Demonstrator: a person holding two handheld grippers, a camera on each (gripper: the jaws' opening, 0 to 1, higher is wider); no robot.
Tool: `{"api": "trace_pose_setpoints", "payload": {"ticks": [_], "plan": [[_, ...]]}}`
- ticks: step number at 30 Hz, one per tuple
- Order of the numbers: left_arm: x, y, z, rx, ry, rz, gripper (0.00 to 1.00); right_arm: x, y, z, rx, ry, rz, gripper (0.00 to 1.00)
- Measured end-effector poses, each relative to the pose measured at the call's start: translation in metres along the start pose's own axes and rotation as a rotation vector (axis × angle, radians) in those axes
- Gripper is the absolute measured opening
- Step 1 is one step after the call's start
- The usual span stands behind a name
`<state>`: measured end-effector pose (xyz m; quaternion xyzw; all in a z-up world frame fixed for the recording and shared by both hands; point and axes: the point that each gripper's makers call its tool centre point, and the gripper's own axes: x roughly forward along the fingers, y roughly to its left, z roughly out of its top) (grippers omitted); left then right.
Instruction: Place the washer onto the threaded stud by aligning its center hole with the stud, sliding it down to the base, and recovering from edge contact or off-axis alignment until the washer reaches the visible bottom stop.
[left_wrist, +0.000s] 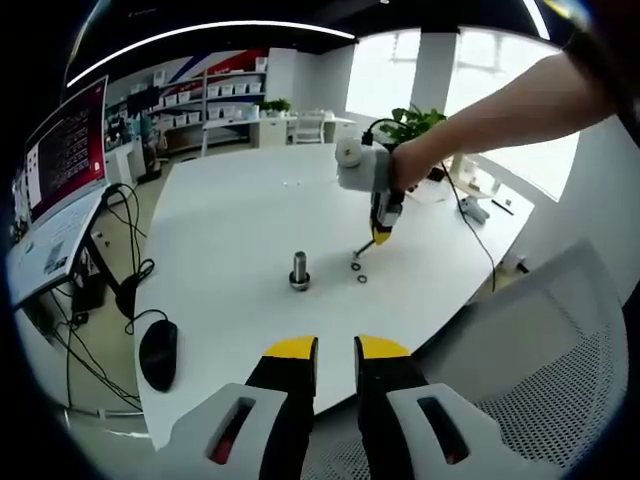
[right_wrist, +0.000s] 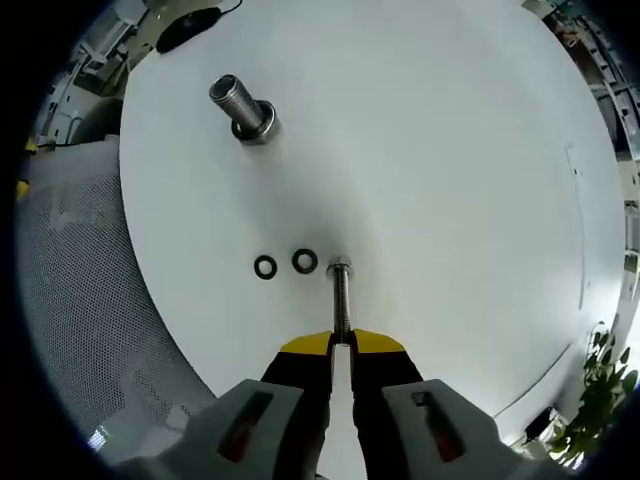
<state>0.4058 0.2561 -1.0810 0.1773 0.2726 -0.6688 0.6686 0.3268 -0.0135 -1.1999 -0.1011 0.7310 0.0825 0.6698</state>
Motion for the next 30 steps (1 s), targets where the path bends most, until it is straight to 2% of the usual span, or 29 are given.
{"api": "trace_pose_setpoints", "payload": {"ticks": [7, 12, 15, 18, 30], "plan": [[0.0, 0.0, 0.0, 0.0, 0.001, 0.001, 0.12, -0.003, 0.006, 0.003, 0.007, 0.091, 0.017, 0.08], [0.0, 0.0, 0.0, 0.001, 0.004, 0.001, 0.12, -0.003, 0.002, 0.008, -0.01, 0.115, 0.011, 0.08], [-0.001, 0.0, -0.001, 0.0, 0.004, 0.003, 0.12, -0.004, 0.007, 0.007, -0.007, 0.119, 0.013, 0.08], [-0.001, 0.0, -0.001, 0.0, 0.006, 0.003, 0.12, -0.004, 0.007, 0.006, -0.017, 0.164, 0.018, 0.08], [0.0, 0.001, -0.002, -0.001, 0.01, 0.007, 0.12, -0.004, 0.003, 0.017, -0.033, 0.183, 0.022, 0.08]]}}
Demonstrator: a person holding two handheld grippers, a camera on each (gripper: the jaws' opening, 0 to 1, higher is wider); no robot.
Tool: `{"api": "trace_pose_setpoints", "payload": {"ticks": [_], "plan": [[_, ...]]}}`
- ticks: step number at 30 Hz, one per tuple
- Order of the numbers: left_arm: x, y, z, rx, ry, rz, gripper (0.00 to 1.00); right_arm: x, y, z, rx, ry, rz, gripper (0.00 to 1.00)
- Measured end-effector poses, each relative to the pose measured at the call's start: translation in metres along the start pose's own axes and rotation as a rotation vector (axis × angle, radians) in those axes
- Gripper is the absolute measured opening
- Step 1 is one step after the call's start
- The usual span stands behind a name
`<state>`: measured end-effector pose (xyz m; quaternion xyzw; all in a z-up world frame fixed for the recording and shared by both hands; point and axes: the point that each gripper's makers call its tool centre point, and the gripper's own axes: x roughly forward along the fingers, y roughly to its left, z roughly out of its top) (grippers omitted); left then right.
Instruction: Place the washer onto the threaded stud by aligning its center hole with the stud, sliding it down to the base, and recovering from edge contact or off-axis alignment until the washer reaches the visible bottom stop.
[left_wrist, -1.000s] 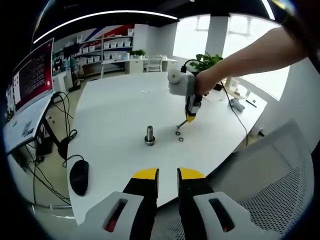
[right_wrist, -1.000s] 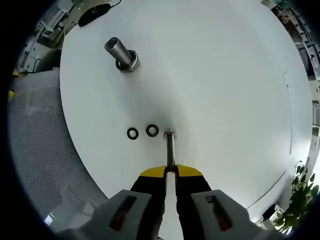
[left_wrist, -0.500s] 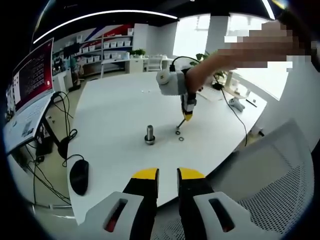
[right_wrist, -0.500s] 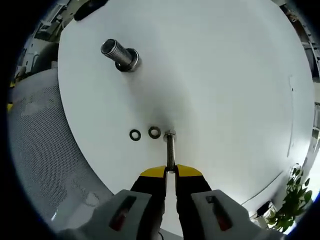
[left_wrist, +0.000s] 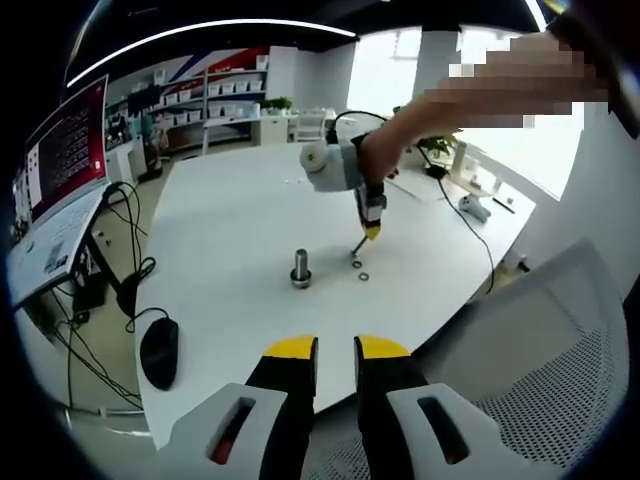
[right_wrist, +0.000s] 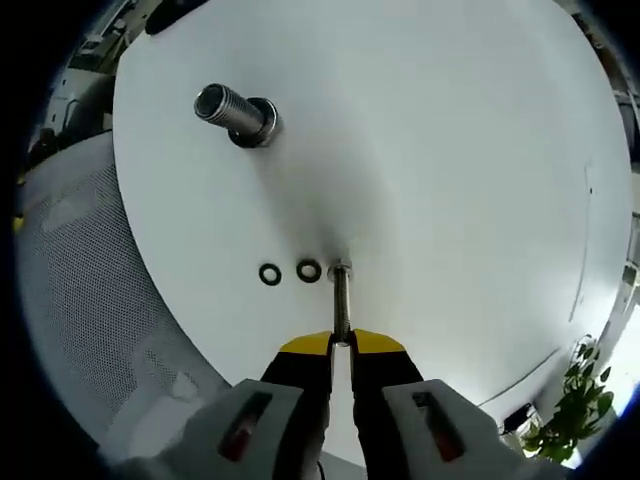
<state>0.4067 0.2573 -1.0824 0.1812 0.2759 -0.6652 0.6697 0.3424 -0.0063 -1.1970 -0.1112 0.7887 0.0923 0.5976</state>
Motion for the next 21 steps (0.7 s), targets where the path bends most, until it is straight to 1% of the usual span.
{"api": "trace_pose_setpoints", "payload": {"ticks": [5, 9, 14, 16, 18, 21], "plan": [[0.0004, 0.0001, -0.0006, 0.001, 0.002, 0.0, 0.12, 0.0017, 0.0002, 0.001, -0.002, 0.055, 0.015, 0.08], [-0.0001, 0.0005, 0.0002, -0.002, 0.0, 0.003, 0.12, 0.0047, -0.0054, 0.0049, -0.01, 0.06, 0.012, 0.08], [-0.0004, 0.0004, 0.0008, -0.003, -0.002, 0.003, 0.12, 0.0014, -0.0057, 0.0078, -0.003, 0.034, 0.006, 0.09], [0.0001, 0.0006, 0.0005, -0.002, -0.002, 0.002, 0.12, 0.0015, -0.0034, 0.0067, -0.004, 0.044, 0.019, 0.09], [-0.0002, 0.0001, 0.0008, -0.002, -0.003, 0.002, 0.12, 0.0017, -0.0018, 0.0052, -0.016, 0.067, 0.021, 0.09], [-0.0003, 0.0001, 0.0005, -0.002, -0.002, 0.002, 0.12, -0.0006, -0.0009, 0.0054, -0.011, 0.067, 0.016, 0.09]]}}
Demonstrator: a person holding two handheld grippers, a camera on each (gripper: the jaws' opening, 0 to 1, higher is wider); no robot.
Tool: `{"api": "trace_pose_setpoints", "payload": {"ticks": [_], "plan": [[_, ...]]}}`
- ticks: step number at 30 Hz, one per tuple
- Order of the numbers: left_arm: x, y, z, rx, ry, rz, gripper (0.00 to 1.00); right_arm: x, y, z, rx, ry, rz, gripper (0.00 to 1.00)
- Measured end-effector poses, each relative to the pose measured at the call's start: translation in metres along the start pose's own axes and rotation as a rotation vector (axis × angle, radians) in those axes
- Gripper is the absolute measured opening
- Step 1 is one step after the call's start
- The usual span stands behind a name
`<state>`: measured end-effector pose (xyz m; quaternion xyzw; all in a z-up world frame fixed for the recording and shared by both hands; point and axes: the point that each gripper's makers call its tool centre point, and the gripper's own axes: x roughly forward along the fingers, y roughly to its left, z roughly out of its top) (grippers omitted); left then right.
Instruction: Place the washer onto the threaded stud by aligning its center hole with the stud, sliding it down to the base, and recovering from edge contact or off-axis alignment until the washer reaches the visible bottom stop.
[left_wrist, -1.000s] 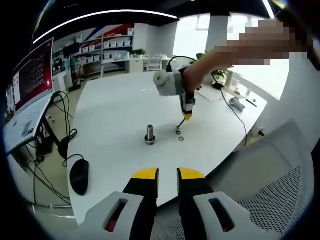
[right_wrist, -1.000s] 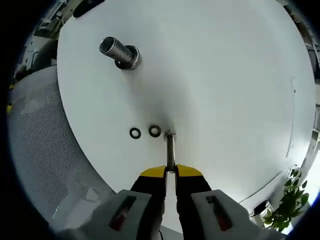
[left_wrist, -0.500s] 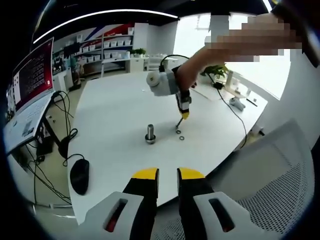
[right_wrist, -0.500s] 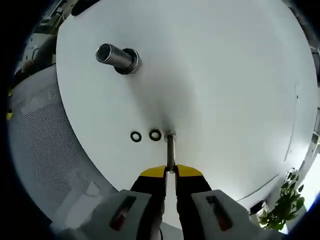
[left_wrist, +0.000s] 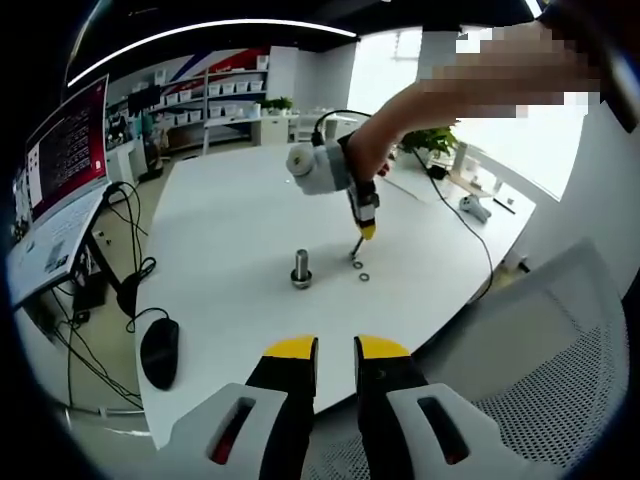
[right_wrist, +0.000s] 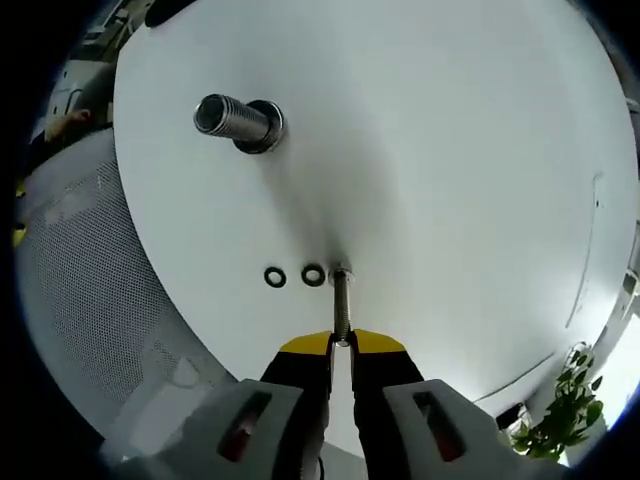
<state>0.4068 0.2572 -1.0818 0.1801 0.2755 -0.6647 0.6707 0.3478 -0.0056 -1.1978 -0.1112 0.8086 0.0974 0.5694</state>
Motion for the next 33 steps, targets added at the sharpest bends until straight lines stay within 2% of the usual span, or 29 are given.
{"api": "trace_pose_setpoints", "payload": {"ticks": [7, 15, 20, 24, 29, 33], "plan": [[0.0, 0.0, 0.0, -0.001, -0.001, 0.001, 0.12, -0.004, 0.004, 0.003, 0.015, -0.015, 0.006, 0.09], [-0.001, 0.0, 0.0, -0.003, -0.004, 0.001, 0.12, -0.007, 0.004, 0.014, 0.02, -0.068, 0.003, 0.09], [0.0, 0.0, 0.001, -0.002, -0.004, 0.001, 0.12, -0.009, 0.006, 0.014, 0.026, -0.098, 0.0, 0.09], [0.0, 0.001, 0.001, -0.002, -0.004, 0.001, 0.12, -0.008, 0.01, 0.013, 0.06, -0.145, 0.022, 0.1], [0.0, 0.0, 0.001, -0.003, -0.004, -0.001, 0.12, -0.015, 0.008, 0.013, 0.063, -0.191, 0.001, 0.11], [0.0, 0.0, 0.001, -0.001, -0.003, -0.003, 0.12, -0.018, 0.009, 0.016, 0.108, -0.261, 0.014, 0.14]]}}
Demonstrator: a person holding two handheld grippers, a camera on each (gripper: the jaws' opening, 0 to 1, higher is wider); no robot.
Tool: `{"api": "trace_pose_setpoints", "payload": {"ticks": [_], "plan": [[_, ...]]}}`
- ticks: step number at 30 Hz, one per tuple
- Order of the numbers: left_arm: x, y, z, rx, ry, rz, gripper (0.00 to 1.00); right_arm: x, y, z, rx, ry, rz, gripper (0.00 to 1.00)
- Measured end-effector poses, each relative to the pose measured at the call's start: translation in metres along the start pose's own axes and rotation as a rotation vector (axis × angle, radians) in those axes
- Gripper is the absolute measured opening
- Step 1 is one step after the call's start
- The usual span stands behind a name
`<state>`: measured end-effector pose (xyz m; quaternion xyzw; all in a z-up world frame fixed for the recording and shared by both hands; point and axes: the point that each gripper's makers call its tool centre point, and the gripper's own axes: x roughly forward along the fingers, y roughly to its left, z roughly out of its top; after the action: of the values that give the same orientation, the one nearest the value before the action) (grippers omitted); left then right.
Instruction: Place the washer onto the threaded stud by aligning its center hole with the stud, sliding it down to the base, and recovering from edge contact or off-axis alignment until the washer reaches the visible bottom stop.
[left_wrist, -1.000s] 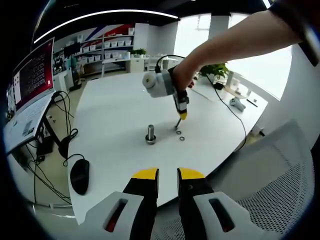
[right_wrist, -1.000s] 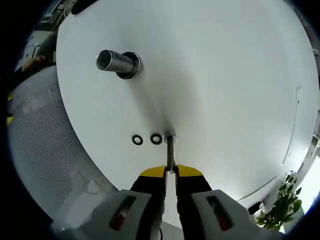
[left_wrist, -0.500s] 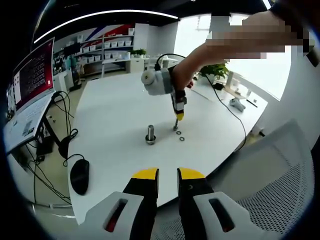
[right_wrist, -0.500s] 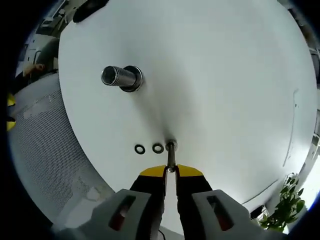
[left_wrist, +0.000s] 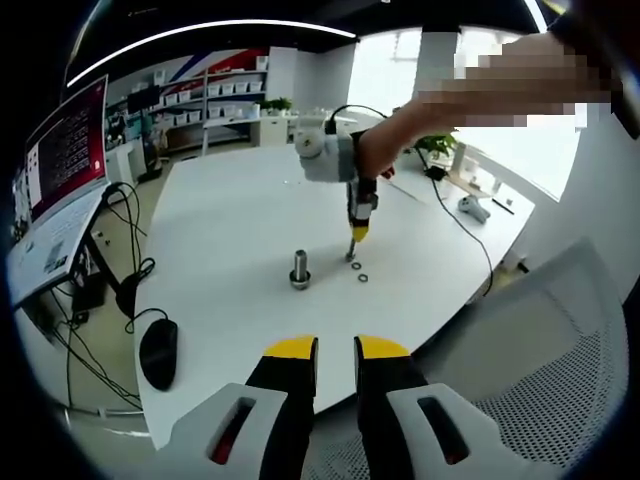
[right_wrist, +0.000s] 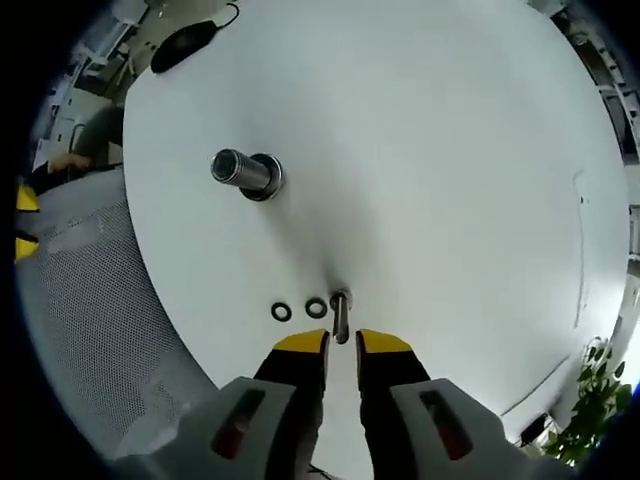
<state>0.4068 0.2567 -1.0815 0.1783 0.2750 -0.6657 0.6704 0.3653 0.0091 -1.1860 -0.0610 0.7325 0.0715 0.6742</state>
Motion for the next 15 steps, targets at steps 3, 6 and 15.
{"api": "trace_pose_setpoints", "payload": {"ticks": [3, 6, 15], "plan": [[0.0, 0.0, 0.0, 0.001, -0.001, -0.002, 0.12, 0.003, -0.003, 0.004, -0.013, -0.05, -0.01, 0.18], [0.0, -0.001, 0.001, 0.002, -0.001, -0.005, 0.12, 0.004, -0.007, 0.0, -0.021, -0.08, -0.031, 0.2], [0.0, -0.003, 0.002, 0.007, -0.004, -0.013, 0.12, 0.005, 0.002, -0.013, -0.009, -0.202, -0.063, 0.25]]}}
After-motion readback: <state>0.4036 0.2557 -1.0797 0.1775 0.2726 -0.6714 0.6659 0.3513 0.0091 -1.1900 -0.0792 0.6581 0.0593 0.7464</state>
